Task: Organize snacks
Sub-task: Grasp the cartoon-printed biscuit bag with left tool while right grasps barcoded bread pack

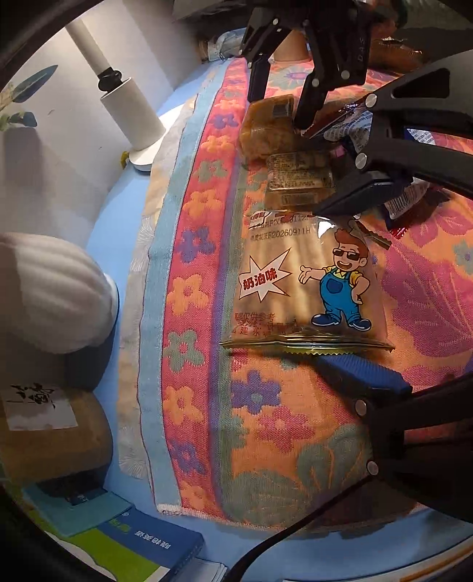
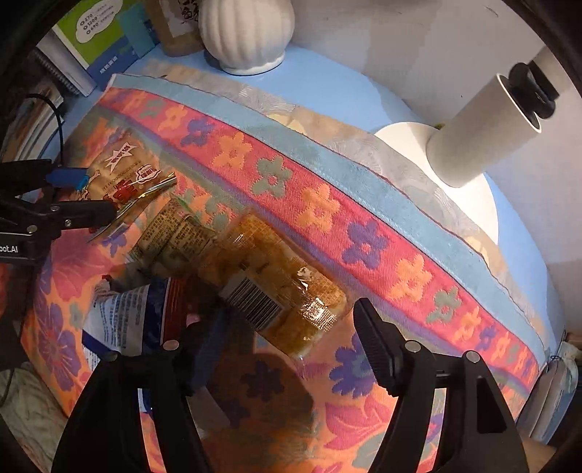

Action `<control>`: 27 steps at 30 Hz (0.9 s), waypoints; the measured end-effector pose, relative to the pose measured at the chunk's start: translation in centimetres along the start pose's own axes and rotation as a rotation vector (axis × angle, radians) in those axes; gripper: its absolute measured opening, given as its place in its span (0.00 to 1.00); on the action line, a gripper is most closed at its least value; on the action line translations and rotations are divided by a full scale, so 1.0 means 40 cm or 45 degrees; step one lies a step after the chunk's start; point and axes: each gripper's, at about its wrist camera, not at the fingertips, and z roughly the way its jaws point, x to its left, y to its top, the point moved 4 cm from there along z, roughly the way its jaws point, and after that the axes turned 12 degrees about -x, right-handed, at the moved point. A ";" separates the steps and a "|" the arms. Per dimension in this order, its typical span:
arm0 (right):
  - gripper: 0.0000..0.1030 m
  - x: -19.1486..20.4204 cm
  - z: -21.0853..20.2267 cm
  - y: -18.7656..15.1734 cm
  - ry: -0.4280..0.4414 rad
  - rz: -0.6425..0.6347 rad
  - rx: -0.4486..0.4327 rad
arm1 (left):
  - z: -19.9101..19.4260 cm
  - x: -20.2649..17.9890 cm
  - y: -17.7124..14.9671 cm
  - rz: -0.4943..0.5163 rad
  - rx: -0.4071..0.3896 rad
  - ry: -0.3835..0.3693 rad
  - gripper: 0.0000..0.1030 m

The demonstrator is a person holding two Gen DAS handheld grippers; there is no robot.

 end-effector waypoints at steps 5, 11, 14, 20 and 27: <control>0.77 0.006 0.017 0.019 0.011 -0.022 -0.013 | 0.017 -0.016 0.011 0.012 -0.010 -0.011 0.69; 0.79 0.001 0.028 0.040 0.029 0.016 -0.028 | 0.029 -0.030 0.016 0.029 -0.012 -0.007 0.70; 0.77 0.001 0.024 0.041 0.025 0.021 -0.043 | 0.032 -0.032 0.017 0.012 -0.019 -0.012 0.71; 0.59 0.008 -0.004 0.041 0.024 0.086 -0.096 | 0.031 -0.044 0.023 0.007 -0.086 -0.002 0.62; 0.51 0.000 -0.067 -0.013 0.061 0.215 -0.152 | -0.041 -0.020 0.020 -0.035 -0.172 -0.033 0.55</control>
